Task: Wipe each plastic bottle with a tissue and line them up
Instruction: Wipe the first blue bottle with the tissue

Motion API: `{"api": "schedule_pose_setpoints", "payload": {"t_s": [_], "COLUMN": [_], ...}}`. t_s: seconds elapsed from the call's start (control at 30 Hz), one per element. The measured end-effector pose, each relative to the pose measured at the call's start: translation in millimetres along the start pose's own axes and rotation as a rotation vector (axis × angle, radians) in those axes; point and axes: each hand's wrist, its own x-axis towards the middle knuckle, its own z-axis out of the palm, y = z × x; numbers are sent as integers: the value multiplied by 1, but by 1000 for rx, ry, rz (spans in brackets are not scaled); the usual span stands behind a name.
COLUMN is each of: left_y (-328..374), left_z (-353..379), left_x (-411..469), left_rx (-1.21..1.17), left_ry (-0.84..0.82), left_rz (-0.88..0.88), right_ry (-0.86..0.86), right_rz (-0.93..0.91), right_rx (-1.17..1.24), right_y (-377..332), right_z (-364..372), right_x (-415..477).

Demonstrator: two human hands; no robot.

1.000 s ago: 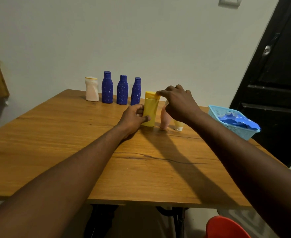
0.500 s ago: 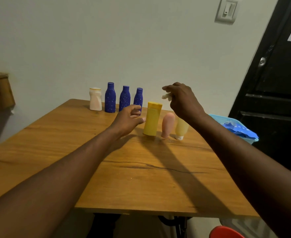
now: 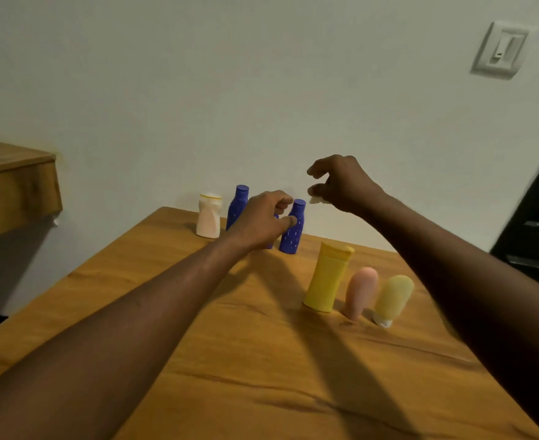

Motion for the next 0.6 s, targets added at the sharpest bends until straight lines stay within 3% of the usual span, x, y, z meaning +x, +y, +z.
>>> {"api": "schedule_pose_setpoints", "payload": {"t_s": [0.33,0.6], "left_y": [-42,-53], "left_z": [21,31], "left_x": [33,32], "left_rx": [42,10], "left_ry": [-58,-61], "left_rz": [-40,-50], "right_ry": [-328,-407], "right_rz": [7,-25], "right_rx": [-201,-264], "right_y": [28,33], "right_z": [68,79], "right_x": [61,74]}}
